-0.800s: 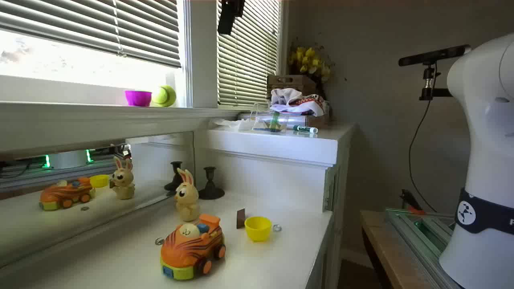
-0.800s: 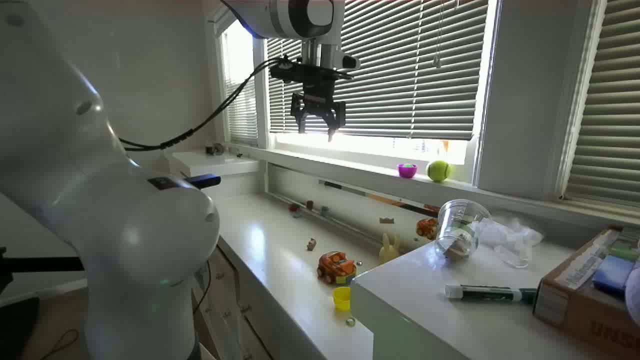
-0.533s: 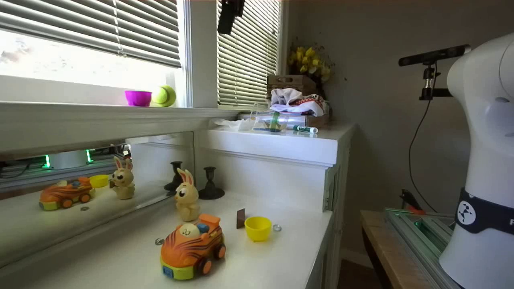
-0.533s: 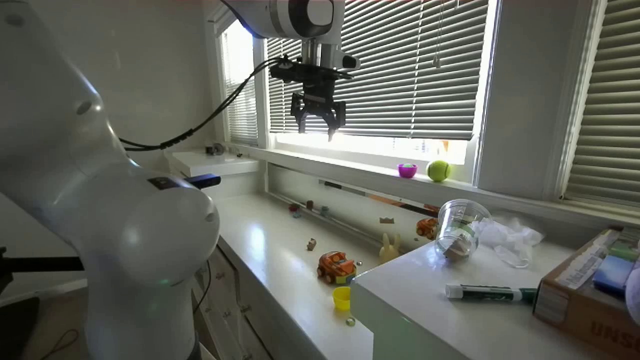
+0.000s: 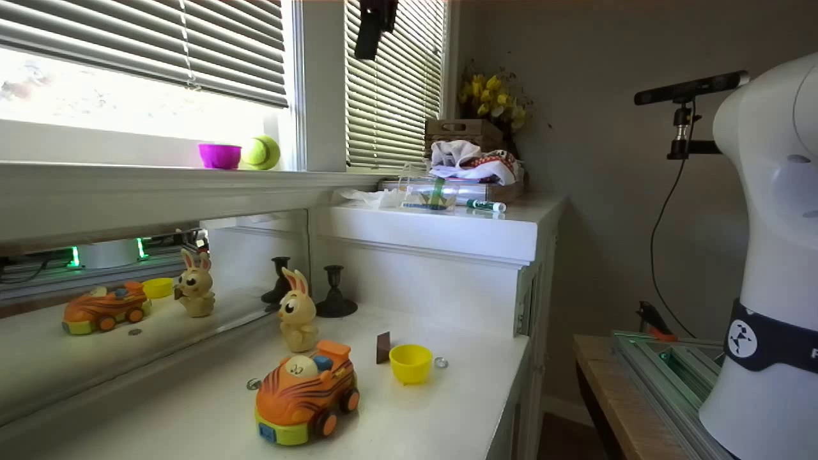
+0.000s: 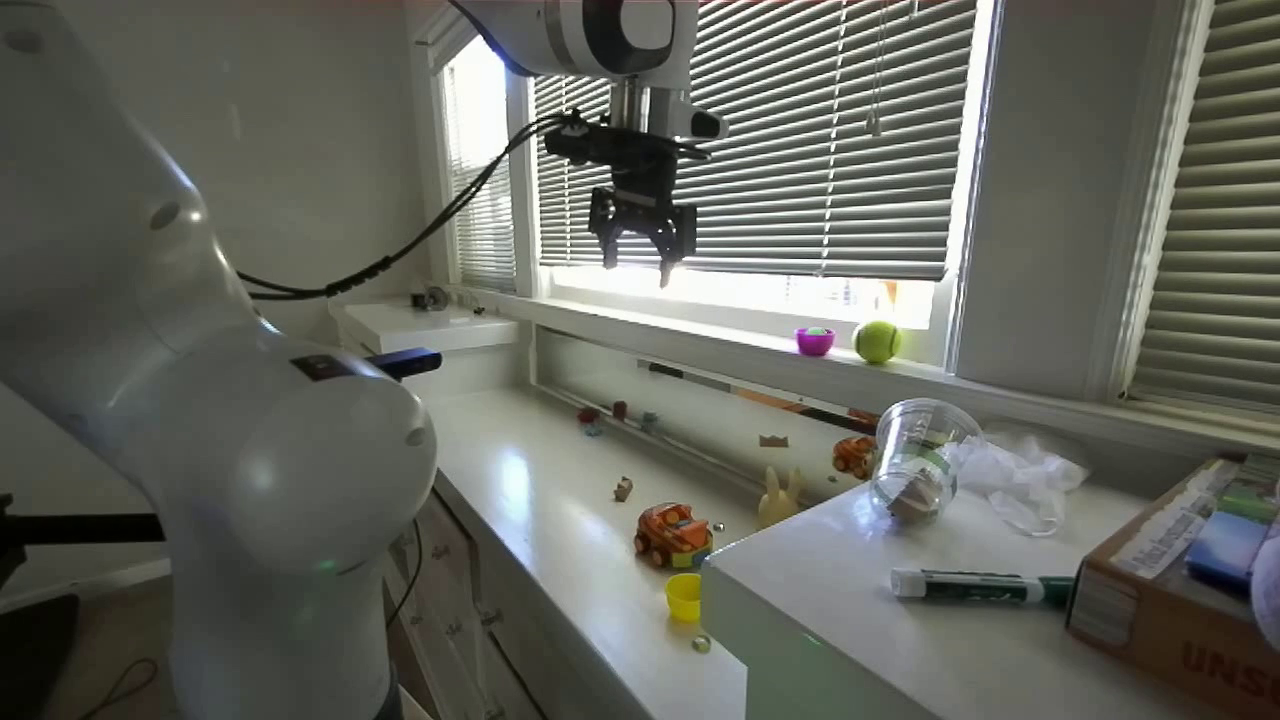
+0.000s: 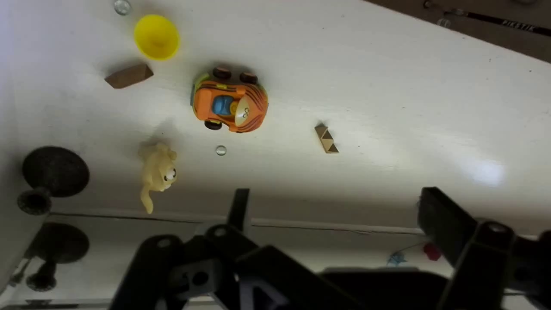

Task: Place the clear cup upright.

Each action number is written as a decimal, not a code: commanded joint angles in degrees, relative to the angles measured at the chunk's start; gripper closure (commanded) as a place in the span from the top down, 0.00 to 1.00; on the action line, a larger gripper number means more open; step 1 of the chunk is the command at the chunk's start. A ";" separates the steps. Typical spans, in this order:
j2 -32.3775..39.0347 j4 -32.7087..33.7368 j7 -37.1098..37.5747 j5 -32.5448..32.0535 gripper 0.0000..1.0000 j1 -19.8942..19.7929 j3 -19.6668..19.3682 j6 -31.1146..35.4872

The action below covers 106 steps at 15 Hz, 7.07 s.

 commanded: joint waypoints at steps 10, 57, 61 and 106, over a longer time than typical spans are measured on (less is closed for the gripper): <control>-0.86 2.27 20.50 -0.73 1.00 -14.40 -3.67 -15.75; 33.49 35.15 61.90 -19.17 1.00 -18.53 -8.27 -23.04; 35.26 36.11 62.27 -18.83 1.00 -18.43 -10.02 -23.90; 40.99 34.32 56.95 -16.00 0.67 -18.87 -13.49 -23.03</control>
